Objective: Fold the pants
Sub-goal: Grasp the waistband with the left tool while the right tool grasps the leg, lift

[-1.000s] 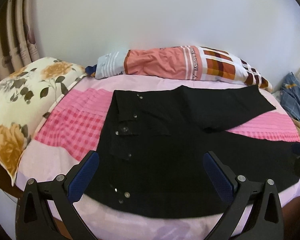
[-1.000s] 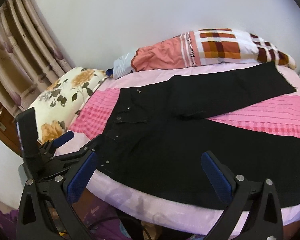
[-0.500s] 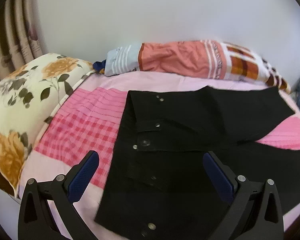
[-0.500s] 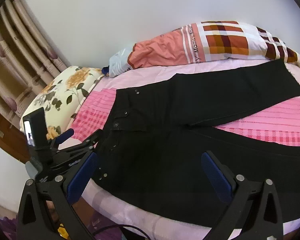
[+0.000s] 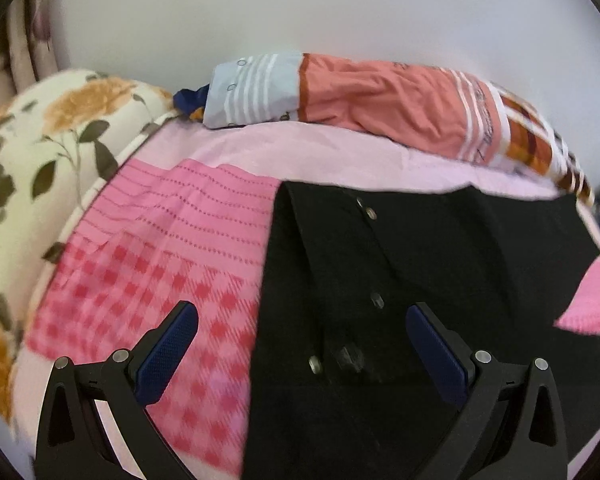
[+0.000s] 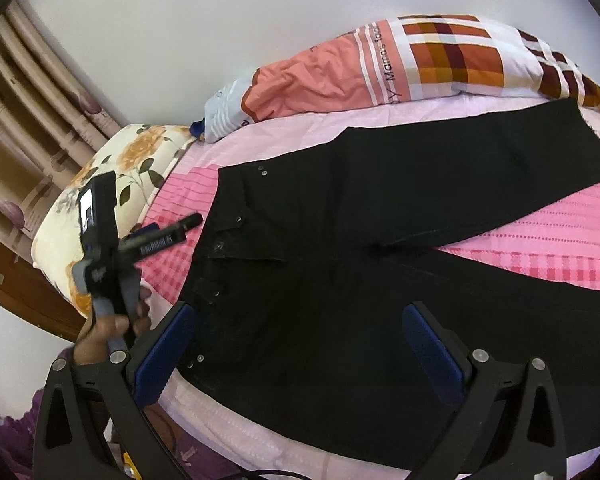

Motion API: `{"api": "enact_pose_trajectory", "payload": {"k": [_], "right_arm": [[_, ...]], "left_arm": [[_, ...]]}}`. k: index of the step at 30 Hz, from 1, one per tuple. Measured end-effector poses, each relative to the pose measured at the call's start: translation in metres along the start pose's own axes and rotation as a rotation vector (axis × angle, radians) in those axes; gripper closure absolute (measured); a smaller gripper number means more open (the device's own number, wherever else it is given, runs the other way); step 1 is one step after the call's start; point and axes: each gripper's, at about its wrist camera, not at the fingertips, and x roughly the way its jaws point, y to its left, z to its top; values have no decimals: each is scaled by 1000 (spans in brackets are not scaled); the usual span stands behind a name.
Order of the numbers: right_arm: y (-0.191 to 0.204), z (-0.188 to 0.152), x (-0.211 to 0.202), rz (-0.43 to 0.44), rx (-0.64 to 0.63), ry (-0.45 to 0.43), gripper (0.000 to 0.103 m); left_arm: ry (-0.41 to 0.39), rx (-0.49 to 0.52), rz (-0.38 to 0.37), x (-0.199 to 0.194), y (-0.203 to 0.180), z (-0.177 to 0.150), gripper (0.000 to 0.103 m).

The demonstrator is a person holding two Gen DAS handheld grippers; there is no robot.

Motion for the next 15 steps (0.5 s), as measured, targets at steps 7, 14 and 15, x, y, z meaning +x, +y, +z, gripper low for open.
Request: {"api": "enact_pose_trajectory", "payload": {"k": [7, 14, 15], "right_arm": [[-8, 2, 13, 5, 35, 30, 0], [-23, 5, 27, 12, 91, 56, 0], [-26, 6, 28, 16, 102, 60, 0]], "left_arm": [[89, -161, -193, 62, 51, 34, 0], [100, 36, -254, 98, 41, 73, 1], [105, 54, -263, 104, 39, 79, 2]]}}
